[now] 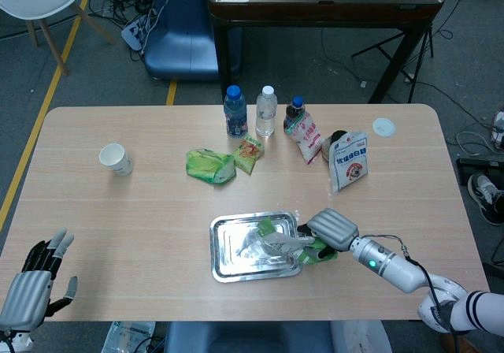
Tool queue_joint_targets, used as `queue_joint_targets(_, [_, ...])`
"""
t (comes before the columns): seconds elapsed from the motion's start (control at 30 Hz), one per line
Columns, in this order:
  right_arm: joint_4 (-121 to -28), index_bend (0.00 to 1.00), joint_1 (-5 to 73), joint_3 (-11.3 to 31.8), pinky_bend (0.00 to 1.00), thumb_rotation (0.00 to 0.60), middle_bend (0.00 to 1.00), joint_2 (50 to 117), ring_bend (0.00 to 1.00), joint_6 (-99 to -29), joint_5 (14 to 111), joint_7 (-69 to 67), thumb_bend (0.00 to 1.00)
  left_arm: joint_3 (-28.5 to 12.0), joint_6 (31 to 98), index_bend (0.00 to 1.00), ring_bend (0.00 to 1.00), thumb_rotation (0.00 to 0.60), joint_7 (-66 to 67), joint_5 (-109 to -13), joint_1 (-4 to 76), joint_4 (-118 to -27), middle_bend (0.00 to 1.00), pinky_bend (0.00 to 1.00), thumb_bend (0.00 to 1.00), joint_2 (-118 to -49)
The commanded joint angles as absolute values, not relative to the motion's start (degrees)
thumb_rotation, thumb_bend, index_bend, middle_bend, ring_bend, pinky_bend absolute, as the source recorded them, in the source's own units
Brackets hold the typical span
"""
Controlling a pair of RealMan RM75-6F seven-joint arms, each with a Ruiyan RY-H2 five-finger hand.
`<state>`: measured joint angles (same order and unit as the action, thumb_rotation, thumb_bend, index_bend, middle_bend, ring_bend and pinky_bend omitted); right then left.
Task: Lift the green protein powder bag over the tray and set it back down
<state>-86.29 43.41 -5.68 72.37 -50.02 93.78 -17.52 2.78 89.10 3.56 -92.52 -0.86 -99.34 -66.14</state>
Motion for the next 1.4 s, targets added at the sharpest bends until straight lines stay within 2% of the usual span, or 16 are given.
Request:
queue_joint_targets(0.03, [-86.15, 0.82, 43.93, -5.85, 0.72, 0.6, 0.72, 72.36, 0.72, -47.37, 92.51, -16.07, 0.63, 2.82, 88.94, 0.05, 0.06, 0.6, 3.65, -92.42, -0.84, -99.47, 0.0, 0.02, 0.46, -66.06])
queue_joint_targets(0.27, [-86.51, 0.82, 44.37, -4.79, 0.72, 0.6, 0.72, 72.83, 0.72, -45.36, 90.36, -13.33, 0.63, 2.85, 88.75, 0.05, 0.06, 0.6, 3.75, -92.06, -0.9, -99.71, 0.0, 0.02, 0.46, -65.83])
queue_joint_targets(0.43, [-84.83, 0.82, 42.48, -4.59, 0.72, 0.6, 0.72, 74.58, 0.72, -49.06, 91.15, -12.16, 0.63, 2.82, 88.82, 0.05, 0.06, 0.6, 3.63, -92.03, -0.95, -99.57, 0.0, 0.02, 0.46, -65.89])
queue_joint_targets(0.6, [-79.04, 0.82, 39.31, -5.5, 0.72, 0.6, 0.72, 78.23, 0.72, -55.47, 94.04, -13.82, 0.63, 2.86, 88.53, 0.05, 0.06, 0.6, 3.66, -92.22, -0.78, -99.42, 0.0, 0.02, 0.46, -66.33])
queue_joint_targets(0.83, [-63.25, 0.82, 33.8, -6.76, 0.72, 0.6, 0.72, 86.6, 0.71, -67.59, 98.38, -21.61, 0.63, 2.82, 88.71, 0.05, 0.06, 0.6, 3.41, -92.27, -0.84, -99.1, 0.0, 0.02, 0.46, -66.52])
queue_joint_targets(1.03, [-44.92, 0.82, 29.2, -5.96, 0.72, 0.6, 0.72, 97.43, 0.7, -77.66, 99.12, -31.9, 0.63, 2.92, 88.78, 0.05, 0.06, 0.6, 3.16, -92.6, -0.83, -98.79, 0.0, 0.02, 0.46, -66.78])
queue_joint_targets(1.3, [-26.3, 0.82, 26.26, -4.42, 0.72, 0.6, 0.71, 109.22, 0.67, -84.44, 98.18, -42.79, 0.63, 2.94, 89.01, 0.05, 0.06, 0.6, 2.99, -92.47, -1.03, -98.53, 0.0, 0.02, 0.46, -66.88])
queue_joint_targets(1.4, [-21.29, 0.82, 25.54, -4.19, 0.71, 0.6, 0.7, 112.46, 0.65, -85.52, 97.78, -45.54, 0.59, 3.12, 88.8, 0.05, 0.06, 0.6, 2.96, -92.47, -1.05, -98.41, 0.0, 0.02, 0.46, -67.01])
